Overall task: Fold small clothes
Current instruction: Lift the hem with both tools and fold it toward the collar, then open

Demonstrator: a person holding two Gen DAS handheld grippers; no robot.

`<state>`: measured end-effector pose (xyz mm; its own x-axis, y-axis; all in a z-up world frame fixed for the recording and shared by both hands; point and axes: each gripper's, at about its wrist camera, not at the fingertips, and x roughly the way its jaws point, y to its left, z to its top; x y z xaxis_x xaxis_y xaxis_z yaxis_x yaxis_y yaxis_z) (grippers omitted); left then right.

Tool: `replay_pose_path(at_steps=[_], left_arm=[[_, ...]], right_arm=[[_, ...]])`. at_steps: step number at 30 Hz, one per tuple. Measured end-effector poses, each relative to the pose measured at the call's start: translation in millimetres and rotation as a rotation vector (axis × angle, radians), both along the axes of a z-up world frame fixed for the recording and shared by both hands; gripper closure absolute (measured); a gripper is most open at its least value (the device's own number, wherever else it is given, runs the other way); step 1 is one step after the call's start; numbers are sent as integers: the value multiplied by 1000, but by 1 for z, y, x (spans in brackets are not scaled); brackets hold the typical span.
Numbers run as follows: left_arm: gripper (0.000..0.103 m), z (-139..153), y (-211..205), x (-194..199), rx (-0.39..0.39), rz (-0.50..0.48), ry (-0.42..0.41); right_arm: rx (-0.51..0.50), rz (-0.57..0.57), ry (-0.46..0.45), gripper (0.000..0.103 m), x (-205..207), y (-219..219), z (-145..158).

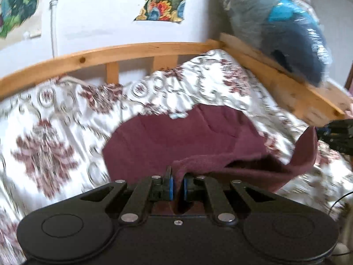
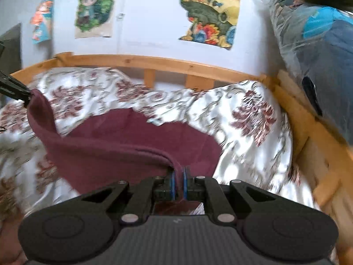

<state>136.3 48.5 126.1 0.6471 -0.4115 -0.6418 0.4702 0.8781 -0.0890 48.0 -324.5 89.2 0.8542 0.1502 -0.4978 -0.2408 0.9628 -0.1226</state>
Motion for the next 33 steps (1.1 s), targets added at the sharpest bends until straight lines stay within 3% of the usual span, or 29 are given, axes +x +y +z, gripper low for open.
replay_pose_path(at_steps=[6, 13, 18, 23, 26, 28, 29, 30, 32, 33], left_arm=[[94, -3, -8, 85, 41, 99, 66], [93, -48, -9, 158, 66, 201, 141], [89, -88, -8, 199, 80, 251, 211], [86, -102, -11, 220, 79, 218, 196], [70, -103, -13, 229, 92, 160, 149], [41, -103, -10, 232, 92, 120, 95], [19, -103, -8, 232, 87, 106, 72], [11, -102, -5, 231, 75, 97, 43], [10, -103, 4, 229, 27, 81, 18], [7, -103, 9, 228, -7, 76, 19]], right_arm=[[6, -52, 37, 94, 97, -12, -7], [45, -62, 117, 94, 182, -20, -43], [51, -29, 175, 93, 219, -22, -69], [70, 4, 183, 93, 231, -36, -83], [102, -9, 198, 91, 235, -46, -89], [112, -25, 195, 86, 236, -49, -91], [111, -36, 190, 86, 236, -50, -91], [103, -47, 181, 83, 235, -51, -91], [88, -49, 163, 69, 232, -51, -89], [81, -49, 150, 51, 229, -50, -88]])
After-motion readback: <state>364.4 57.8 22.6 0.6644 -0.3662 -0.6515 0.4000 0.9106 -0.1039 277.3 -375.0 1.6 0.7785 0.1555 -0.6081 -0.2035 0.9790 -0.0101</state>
